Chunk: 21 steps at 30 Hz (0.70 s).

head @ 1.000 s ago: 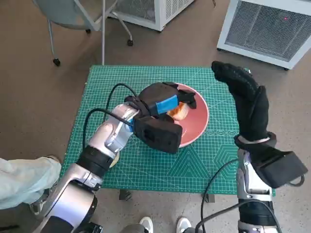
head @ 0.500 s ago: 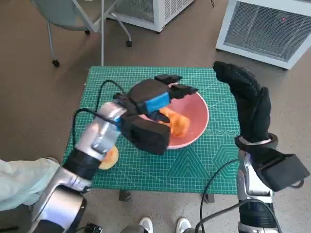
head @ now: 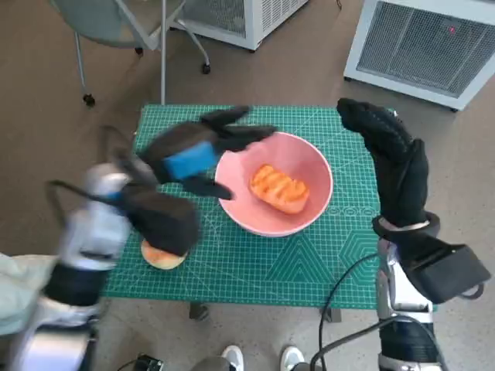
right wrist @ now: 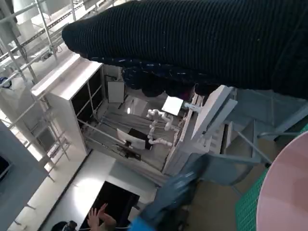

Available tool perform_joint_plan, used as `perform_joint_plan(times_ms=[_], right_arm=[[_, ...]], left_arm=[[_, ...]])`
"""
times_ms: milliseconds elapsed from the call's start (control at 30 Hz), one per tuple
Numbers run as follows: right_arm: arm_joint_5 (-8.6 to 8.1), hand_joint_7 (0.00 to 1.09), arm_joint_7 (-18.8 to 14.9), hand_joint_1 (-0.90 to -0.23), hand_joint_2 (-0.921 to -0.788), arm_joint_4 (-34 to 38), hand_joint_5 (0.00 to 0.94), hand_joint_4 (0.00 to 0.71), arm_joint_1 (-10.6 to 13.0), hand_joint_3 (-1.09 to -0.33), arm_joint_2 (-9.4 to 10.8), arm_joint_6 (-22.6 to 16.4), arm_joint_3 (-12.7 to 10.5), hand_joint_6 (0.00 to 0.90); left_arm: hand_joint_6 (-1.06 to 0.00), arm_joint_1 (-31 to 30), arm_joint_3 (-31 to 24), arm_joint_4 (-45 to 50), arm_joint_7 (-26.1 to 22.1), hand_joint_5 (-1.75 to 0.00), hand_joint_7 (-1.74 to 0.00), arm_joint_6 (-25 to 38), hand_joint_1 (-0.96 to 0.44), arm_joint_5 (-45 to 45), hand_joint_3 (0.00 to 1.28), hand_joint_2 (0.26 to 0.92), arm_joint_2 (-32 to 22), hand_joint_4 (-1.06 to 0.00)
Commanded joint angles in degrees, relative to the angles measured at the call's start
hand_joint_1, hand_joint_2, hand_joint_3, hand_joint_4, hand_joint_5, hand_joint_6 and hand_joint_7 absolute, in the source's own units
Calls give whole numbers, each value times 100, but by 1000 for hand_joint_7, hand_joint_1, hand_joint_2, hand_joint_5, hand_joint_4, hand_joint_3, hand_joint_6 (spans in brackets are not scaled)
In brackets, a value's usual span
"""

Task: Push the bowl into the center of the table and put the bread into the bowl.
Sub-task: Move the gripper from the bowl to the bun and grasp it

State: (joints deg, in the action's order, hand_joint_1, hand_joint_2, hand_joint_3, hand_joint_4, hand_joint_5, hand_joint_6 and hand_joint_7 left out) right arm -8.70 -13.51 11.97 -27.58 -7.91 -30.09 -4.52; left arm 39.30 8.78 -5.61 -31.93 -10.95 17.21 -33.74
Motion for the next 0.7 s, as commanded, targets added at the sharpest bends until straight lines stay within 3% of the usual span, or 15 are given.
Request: perform_joint_plan(times_ms=[33, 433, 700], right_arm=[[-28, 557, -26, -708, -921, 24, 2, 180, 146, -739, 46, 97, 23, -1], [-124, 550, -132, -709, -921, 58, 1, 178, 127, -735, 79, 123, 49, -1], [-118, 548, -199, -709, -921, 156, 1, 179, 73, -732, 114, 115, 76, 0]], left_arm=[[-297, -457, -406, 335, -308, -6, -4, 80, -403, -338, 0, 790, -477, -111], [-304, -1389, -738, 1196, -914, -5, -5, 733, -380, -311, 0, 764, -1335, -130], [-309, -1827, -721, 1481, -1115, -4, -4, 1001, -336, -372, 4, 739, -1439, -140]])
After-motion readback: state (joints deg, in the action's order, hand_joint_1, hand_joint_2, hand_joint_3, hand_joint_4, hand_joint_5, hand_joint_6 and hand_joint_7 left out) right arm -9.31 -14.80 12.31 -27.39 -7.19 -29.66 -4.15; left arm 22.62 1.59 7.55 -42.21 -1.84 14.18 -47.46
